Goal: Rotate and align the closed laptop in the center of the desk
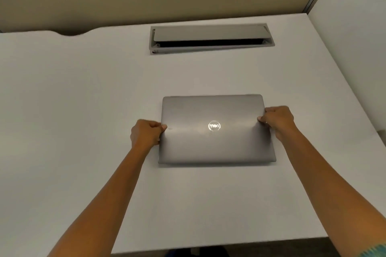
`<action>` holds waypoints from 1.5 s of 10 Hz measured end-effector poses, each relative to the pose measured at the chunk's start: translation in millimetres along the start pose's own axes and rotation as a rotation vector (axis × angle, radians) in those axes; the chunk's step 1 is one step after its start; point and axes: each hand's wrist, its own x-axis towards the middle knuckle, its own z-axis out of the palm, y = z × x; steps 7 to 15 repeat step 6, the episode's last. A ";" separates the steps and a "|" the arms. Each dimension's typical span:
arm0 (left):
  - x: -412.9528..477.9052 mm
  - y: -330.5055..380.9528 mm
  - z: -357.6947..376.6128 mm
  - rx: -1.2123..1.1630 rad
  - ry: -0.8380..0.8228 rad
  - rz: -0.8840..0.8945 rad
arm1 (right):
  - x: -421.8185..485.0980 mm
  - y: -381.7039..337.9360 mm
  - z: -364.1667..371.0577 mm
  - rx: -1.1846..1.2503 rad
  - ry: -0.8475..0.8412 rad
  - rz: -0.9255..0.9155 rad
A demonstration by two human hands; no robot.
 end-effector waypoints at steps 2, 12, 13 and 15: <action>-3.5 6.5 -1.3 -0.025 0.013 -0.004 | -2.7 -3.2 -0.8 0.006 0.022 -0.017; -15.7 16.4 3.1 0.344 0.100 0.158 | -18.8 7.0 2.6 -0.132 0.092 -0.217; -15.7 16.4 3.1 0.344 0.100 0.158 | -18.8 7.0 2.6 -0.132 0.092 -0.217; -15.7 16.4 3.1 0.344 0.100 0.158 | -18.8 7.0 2.6 -0.132 0.092 -0.217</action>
